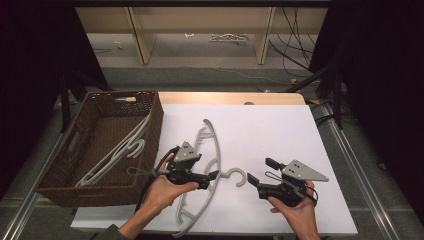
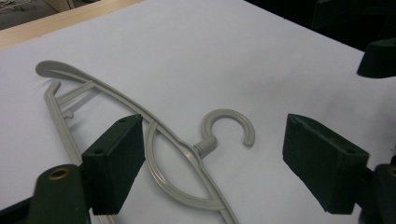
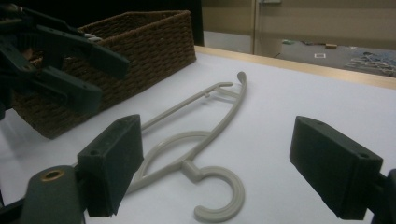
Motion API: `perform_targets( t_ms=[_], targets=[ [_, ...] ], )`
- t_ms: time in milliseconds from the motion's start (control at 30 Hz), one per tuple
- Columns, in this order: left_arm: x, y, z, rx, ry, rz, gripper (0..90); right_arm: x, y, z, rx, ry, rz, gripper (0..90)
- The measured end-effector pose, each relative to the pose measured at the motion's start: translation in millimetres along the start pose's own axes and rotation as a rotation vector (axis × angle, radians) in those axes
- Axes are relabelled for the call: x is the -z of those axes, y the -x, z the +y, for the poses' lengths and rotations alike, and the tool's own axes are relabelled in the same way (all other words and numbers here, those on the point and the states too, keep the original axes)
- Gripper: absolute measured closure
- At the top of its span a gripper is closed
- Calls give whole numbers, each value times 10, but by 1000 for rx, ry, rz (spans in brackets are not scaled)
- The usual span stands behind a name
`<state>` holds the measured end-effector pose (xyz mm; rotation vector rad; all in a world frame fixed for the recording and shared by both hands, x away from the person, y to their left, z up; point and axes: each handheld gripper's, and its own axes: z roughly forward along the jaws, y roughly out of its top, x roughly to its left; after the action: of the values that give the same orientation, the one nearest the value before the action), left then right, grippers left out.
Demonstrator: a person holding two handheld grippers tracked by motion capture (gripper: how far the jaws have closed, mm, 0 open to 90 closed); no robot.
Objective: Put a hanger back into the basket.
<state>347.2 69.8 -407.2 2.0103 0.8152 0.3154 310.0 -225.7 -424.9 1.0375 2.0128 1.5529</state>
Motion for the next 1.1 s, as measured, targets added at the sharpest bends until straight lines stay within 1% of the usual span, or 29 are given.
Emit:
perform_targets(
  t_ms=[33,67,100,133,167,233,267,300,333,367,433,467,500,533,567,600,633,667,700,733,767,833,867,900,967,1000,1033,1067,1100],
  targets=[
    [-22,6,-4,-22,-20,-5,193,7,6,2,5,0,-7,184],
    [-46,22,-12,-26,-24,-6,193,9,8,1,6,-2,-9,184],
    [-115,53,-34,-50,-49,-18,194,11,12,-2,6,-2,-1,184],
    [-115,53,-34,-50,-49,-18,194,11,12,-2,6,-2,-1,184],
    [-152,74,-45,-55,-73,-28,192,13,10,-5,8,-4,-12,184],
    [-245,107,-66,-61,-108,-53,187,9,4,-5,6,-3,-9,185],
    [-276,122,-71,-68,-112,-48,197,3,-6,-1,11,-5,-1,185],
    [-322,138,-75,-75,-128,-48,199,2,-5,-1,9,-9,4,185],
    [-322,138,-75,-75,-128,-48,199,-3,1,-3,18,-6,9,185],
    [-346,129,-76,-88,-137,-48,199,-3,1,-3,18,-6,9,185],
    [-393,120,-87,-99,-151,-38,203,-6,4,-12,7,-3,9,184],
    [-409,118,-94,-104,-157,-40,215,-4,11,-14,13,3,8,185],
    [-427,117,-101,-107,-169,-35,218,4,13,-11,14,0,6,184],
    [-452,115,-108,-111,-175,-36,217,12,19,-7,22,0,-10,185],
    [-464,114,-108,-118,-177,-37,221,16,17,-6,6,-4,-1,185],
    [-478,120,-111,-122,-181,-37,242,23,26,-2,11,-11,-2,184],
    [-490,128,-116,-113,-181,-40,242,23,26,-2,11,-11,-2,184],
    [-501,129,-115,-127,-187,-41,244,16,27,-4,6,-6,4,185],
    [-512,126,-117,-136,-189,-47,248,-2,35,-9,19,8,6,185],
    [-520,136,-124,-131,-194,-37,248,-2,35,-9,19,8,6,185],
    [-536,128,-131,-141,-207,-34,256,31,35,1,26,-33,-11,184],
    [-544,128,-136,-143,-212,-39,259,32,32,2,25,-35,-11,185],
    [-547,128,-137,-153,-215,-34,263,39,25,5,18,-41,-8,185],
    [-557,130,-143,-153,-218,-34,264,12,21,-6,23,-7,-11,185],
    [-585,139,-153,-150,-227,-29,279,9,12,0,22,-3,-9,185],
    [-609,142,-159,-152,-237,-33,285,-4,9,-4,15,5,3,185],
    [-626,138,-162,-157,-259,-35,306,-11,15,-5,21,3,8,185],
    [-642,132,-165,-156,-276,-40,306,-11,15,-5,21,3,8,185],
    [-670,130,-176,-139,-289,-23,305,-10,17,-4,22,1,9,185]
  ],
)
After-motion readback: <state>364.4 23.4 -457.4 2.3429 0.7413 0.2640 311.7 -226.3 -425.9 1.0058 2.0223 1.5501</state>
